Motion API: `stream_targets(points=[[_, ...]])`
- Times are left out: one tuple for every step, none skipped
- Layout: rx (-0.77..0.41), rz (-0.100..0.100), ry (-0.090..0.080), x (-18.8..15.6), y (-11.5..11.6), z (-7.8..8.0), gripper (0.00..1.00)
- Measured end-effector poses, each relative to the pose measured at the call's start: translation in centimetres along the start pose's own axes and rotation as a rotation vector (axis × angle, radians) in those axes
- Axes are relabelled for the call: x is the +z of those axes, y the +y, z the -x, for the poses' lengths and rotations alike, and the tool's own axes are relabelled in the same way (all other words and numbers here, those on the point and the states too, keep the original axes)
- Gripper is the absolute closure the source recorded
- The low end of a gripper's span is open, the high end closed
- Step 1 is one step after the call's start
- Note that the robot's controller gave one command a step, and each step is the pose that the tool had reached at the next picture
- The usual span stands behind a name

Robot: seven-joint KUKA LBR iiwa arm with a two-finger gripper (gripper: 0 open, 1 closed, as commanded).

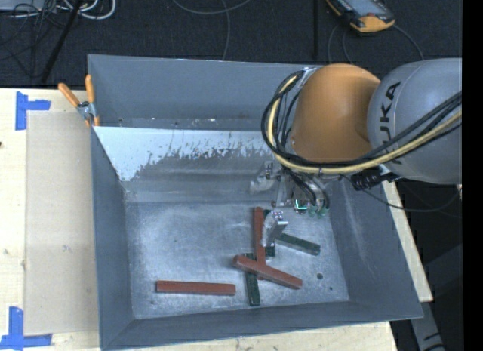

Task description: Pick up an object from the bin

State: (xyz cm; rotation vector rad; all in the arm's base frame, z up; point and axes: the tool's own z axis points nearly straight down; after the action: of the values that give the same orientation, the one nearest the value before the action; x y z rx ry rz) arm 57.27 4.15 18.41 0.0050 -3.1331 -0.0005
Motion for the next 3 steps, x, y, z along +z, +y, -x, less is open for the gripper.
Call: stream_targets(points=[[0.001, 0.0, -0.008, -0.5, 0.0, 0.2, 0.0], [-0.229, 0.0, -0.014, 4.5, -2.5, -3.4, 0.0], [-0.342, -0.001, -0.008, 4.5, 3.3, -5.0, 0.0]])
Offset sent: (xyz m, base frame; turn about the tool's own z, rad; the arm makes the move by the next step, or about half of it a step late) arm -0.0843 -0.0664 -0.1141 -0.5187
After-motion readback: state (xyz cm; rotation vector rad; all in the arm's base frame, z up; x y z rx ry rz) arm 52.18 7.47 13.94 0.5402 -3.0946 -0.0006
